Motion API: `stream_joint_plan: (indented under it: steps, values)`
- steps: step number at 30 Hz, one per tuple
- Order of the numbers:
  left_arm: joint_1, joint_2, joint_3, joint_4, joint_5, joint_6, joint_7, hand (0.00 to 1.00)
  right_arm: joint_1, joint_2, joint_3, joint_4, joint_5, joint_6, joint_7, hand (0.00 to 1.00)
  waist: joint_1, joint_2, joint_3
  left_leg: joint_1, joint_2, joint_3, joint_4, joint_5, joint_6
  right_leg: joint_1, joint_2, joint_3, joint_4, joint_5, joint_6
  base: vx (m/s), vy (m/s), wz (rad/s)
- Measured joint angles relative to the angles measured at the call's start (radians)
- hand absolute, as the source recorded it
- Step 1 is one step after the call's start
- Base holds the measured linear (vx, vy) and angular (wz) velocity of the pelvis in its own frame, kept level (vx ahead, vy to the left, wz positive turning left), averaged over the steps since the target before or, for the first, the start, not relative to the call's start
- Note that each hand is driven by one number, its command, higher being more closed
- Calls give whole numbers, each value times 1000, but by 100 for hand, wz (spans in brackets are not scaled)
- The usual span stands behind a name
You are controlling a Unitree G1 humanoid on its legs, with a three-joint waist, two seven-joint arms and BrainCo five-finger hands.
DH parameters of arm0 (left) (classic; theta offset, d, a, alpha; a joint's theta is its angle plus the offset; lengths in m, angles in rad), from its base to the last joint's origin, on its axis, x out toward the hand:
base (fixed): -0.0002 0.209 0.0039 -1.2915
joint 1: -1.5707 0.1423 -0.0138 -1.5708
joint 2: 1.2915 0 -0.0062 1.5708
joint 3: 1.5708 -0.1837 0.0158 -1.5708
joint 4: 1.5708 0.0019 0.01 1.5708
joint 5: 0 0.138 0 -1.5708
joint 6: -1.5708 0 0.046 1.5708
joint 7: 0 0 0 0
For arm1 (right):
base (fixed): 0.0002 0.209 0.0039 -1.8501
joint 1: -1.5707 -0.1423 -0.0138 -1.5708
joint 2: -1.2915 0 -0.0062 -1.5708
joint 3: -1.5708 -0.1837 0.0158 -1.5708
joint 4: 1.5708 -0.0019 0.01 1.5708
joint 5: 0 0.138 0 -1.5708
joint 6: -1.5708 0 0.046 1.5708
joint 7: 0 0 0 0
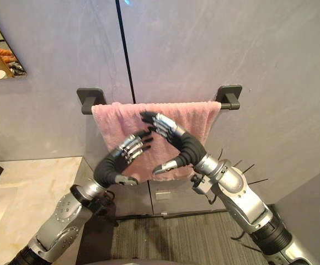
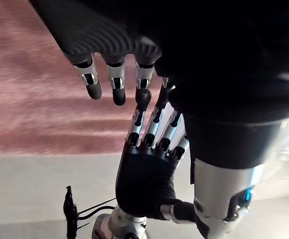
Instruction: Organize washtable
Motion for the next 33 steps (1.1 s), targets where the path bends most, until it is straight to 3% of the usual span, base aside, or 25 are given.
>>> stream_joint_plan:
  steps: [3,7,11,15,22,33]
  values:
    - [0,-32,-15,53,32,9,-8,0,43,22,20,81,-38,23,16,0,-1,1,0,0,0,0,0,0,0,0,0,-1,1,0,0,0,0,0]
    - [1,-161,17,172,114,19,16,0,83,152,-1,176,-227,32,-33,0,-2,7,4,0,0,0,0,1,0,-2,0,0,5,0,-1,0,0,0]
    - [0,-273,103,273,166,35,96,0,107,321,-64,253,-384,38,-100,0,-4,13,6,-5,9,0,0,2,0,-10,1,1,6,-1,-1,-41,-16,-1]
    - [0,-298,161,304,240,36,192,0,120,392,-143,278,-505,53,-188,0,-4,11,7,-17,11,-3,0,4,-2,-14,1,1,-10,8,-3,-10,-4,1]
    - [2,-335,299,331,313,37,263,0,138,437,-302,288,-584,53,-250,0,-5,4,9,-19,12,-2,0,5,-3,-9,5,-5,-23,17,-5,0,0,0]
    - [53,-388,506,331,348,37,313,0,240,503,-544,272,-567,54,-304,0,-8,4,9,-18,5,-4,0,5,-3,-12,3,-8,-14,15,-3,-20,-3,0]
